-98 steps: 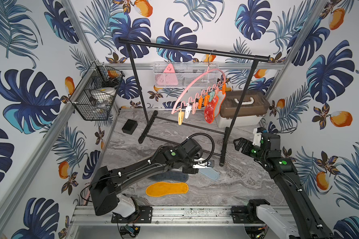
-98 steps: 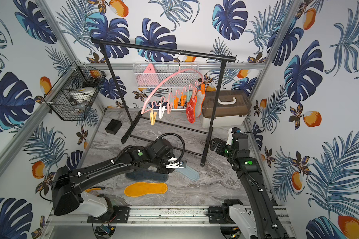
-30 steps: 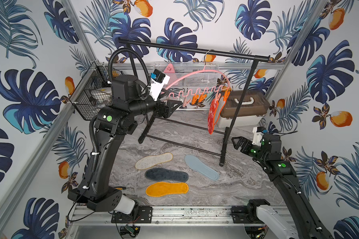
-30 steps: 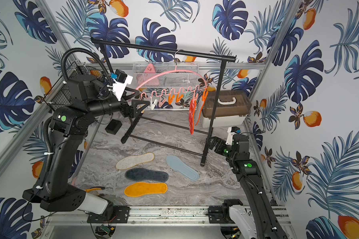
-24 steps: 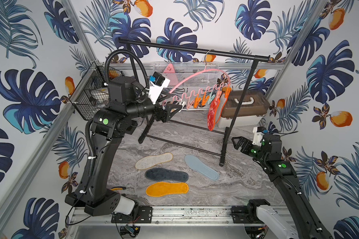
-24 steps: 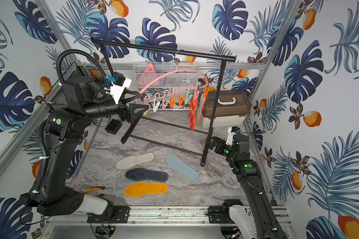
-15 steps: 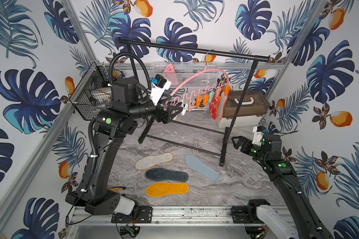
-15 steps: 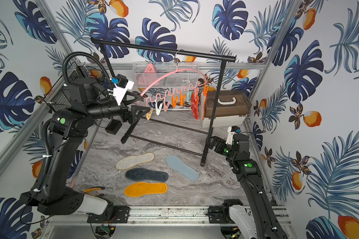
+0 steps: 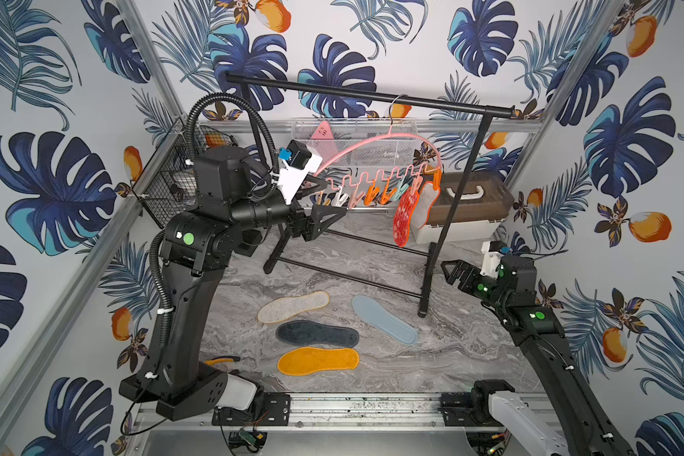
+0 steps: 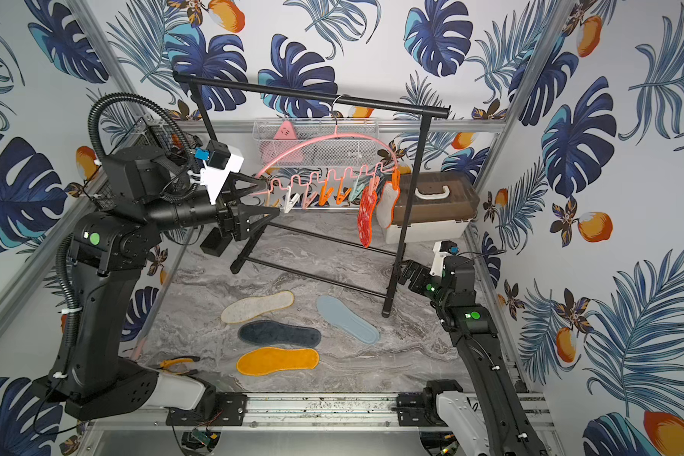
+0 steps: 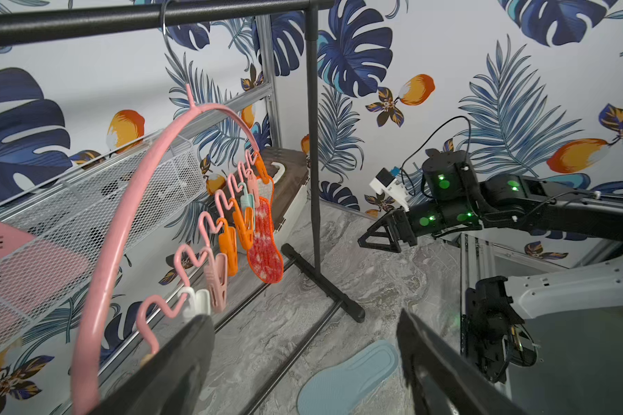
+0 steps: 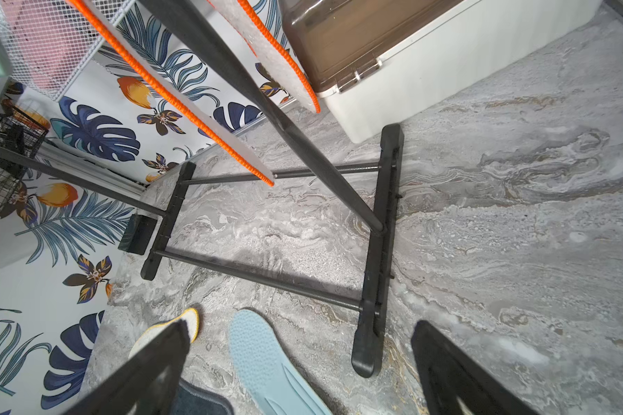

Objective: Take the shoe insoles off the hanger
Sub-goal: Adjust the hanger on the clothesline.

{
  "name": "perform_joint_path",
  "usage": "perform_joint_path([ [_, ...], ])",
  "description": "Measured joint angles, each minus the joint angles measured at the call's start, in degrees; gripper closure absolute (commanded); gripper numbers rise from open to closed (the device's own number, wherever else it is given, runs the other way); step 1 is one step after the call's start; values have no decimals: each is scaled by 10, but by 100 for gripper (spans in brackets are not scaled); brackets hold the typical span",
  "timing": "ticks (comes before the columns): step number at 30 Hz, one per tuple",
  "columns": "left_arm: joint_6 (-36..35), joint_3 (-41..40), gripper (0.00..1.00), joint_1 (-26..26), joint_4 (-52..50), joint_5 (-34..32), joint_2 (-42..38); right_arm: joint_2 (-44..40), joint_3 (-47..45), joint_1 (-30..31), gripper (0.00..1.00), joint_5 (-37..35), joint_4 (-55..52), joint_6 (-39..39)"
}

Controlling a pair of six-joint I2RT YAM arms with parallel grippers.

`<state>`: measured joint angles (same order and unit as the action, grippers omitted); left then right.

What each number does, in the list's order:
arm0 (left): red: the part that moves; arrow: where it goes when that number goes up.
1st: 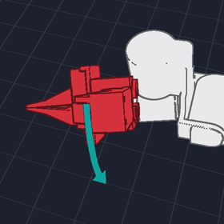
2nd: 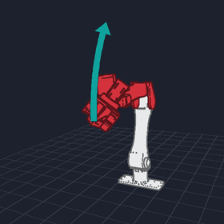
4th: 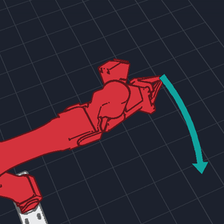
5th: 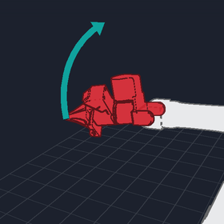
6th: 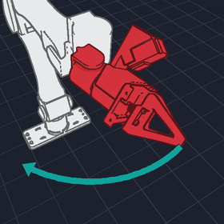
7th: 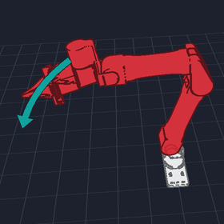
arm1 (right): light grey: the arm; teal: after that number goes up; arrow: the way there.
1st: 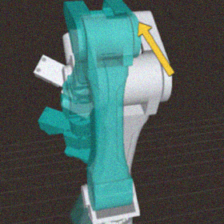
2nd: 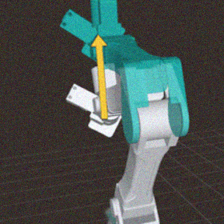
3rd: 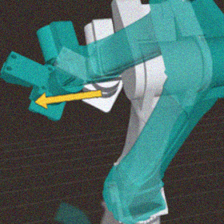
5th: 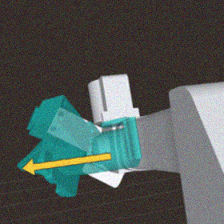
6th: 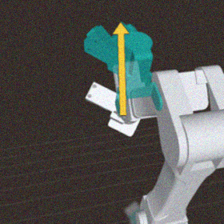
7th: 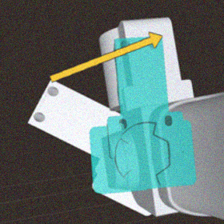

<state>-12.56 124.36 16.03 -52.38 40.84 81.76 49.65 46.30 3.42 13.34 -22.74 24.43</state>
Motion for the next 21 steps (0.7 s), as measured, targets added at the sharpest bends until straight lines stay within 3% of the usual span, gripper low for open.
perform_joint_path([
  [8, 31, -35, 10, 0, 31, -17, 17, 0, -2, 0, 0, 7, 3, 5],
  [16, 55, 41, 5, -1, 47, -38, 45, -21, -3, 0, 0, -2, -2, 0],
  [21, 65, 42, 1, -1, 72, -70, 42, -21, -8, 0, 0, -6, -1, 0],
])
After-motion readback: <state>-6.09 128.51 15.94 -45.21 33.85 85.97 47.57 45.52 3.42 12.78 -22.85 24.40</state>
